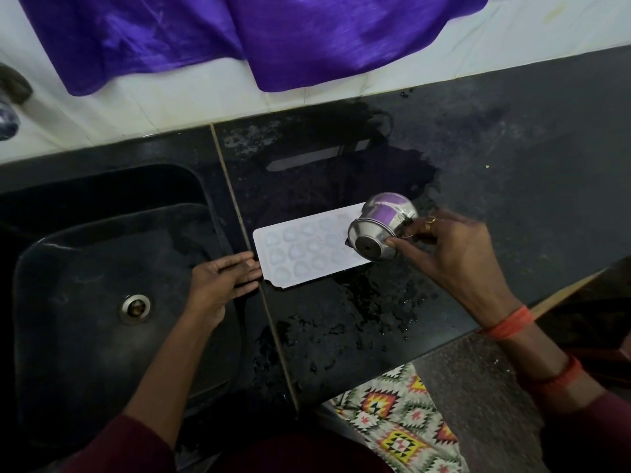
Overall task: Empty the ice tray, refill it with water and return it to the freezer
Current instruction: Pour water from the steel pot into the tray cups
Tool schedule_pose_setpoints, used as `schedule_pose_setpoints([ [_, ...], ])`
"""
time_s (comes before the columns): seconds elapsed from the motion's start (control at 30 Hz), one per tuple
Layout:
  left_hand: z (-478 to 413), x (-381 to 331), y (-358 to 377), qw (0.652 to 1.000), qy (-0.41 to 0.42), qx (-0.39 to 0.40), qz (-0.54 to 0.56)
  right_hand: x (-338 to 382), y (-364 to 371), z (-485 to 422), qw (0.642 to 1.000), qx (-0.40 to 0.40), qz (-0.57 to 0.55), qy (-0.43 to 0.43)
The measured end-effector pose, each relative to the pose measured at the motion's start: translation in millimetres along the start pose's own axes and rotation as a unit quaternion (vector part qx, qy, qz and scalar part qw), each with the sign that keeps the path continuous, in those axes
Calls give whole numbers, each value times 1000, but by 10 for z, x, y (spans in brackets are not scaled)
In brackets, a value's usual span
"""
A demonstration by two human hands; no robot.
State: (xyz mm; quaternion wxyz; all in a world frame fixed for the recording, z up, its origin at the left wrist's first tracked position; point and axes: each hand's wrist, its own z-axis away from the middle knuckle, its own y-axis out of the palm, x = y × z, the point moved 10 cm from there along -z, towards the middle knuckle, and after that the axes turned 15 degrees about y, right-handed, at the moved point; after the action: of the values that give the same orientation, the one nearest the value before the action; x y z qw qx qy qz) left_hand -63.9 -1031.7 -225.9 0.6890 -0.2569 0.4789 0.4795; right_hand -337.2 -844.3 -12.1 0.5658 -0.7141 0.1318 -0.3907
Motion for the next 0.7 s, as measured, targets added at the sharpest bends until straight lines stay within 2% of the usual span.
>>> schedule_pose_setpoints([
  [0.53, -7, 29, -1, 1000, -4, 0, 6, 19, -12, 14, 1000, 9, 1, 3],
  [0.7, -9, 29, -4, 1000, -2, 3, 6, 15, -60, -14, 1000, -10, -22, 10],
])
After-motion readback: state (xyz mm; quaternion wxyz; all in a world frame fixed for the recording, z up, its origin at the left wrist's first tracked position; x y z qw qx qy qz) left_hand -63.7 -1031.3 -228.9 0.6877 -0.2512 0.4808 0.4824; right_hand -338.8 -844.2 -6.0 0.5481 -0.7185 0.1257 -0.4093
